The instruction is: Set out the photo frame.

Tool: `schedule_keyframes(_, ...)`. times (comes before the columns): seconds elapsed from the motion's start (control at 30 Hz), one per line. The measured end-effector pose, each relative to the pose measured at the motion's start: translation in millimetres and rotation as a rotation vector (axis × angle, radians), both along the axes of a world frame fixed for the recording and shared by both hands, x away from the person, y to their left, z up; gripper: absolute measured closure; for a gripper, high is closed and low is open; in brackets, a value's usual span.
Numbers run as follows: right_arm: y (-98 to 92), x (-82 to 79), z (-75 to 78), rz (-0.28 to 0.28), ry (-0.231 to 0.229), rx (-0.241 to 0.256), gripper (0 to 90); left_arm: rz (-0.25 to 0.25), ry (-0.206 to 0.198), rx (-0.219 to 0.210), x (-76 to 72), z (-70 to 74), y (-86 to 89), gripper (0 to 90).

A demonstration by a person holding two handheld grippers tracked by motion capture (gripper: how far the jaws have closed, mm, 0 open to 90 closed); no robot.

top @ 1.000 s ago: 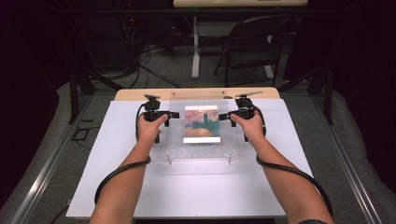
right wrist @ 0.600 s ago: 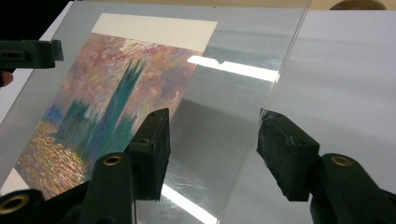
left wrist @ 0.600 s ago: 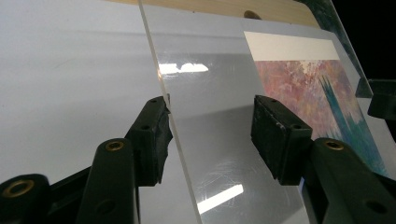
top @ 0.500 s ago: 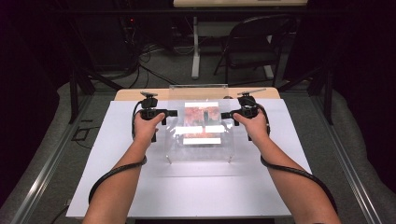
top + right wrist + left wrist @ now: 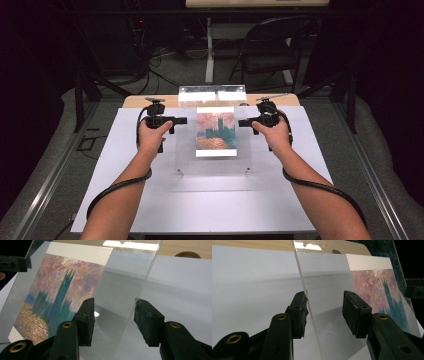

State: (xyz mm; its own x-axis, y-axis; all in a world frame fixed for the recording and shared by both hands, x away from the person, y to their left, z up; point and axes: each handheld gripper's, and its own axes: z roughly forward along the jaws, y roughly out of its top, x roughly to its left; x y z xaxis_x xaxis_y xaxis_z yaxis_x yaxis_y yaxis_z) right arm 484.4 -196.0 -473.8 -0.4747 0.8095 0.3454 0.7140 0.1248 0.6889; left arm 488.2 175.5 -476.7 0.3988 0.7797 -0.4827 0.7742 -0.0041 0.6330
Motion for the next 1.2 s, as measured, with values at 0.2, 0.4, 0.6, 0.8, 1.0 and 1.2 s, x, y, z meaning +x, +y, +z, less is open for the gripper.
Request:
schedule_keyframes(0.2, 1.5, -7.9, 9.4, 0.003, -0.019, -0.025, 52.5, 0.007, -0.025, 0.006, -9.2, 7.5, -0.6, 56.5)
schedule_keyframes(0.4, 0.5, -15.7, 17.4, 0.012, -0.039, -0.033, 55.7, -0.019, -0.035, 0.015, -16.3, 17.2, 2.2, 58.9)
schedule_keyframes(0.6, -3.9, -25.0, 24.1, 0.036, -0.058, -0.033, 59.0, -0.042, -0.064, 0.028, -25.1, 24.0, 3.4, 60.6)
schedule_keyframes(0.8, -5.4, -32.4, 28.7, 0.041, -0.074, -0.032, 61.0, -0.046, -0.084, 0.028, -32.9, 28.6, 4.7, 61.9)
schedule_keyframes(1.0, -5.0, -39.7, 34.1, 0.042, -0.087, -0.042, 62.6, -0.052, -0.096, 0.038, -40.2, 34.3, 4.9, 63.0)
schedule_keyframes(1.2, -7.2, -48.4, 38.4, 0.053, -0.111, -0.039, 65.1, -0.073, -0.113, 0.028, -48.5, 38.5, 8.7, 65.3)
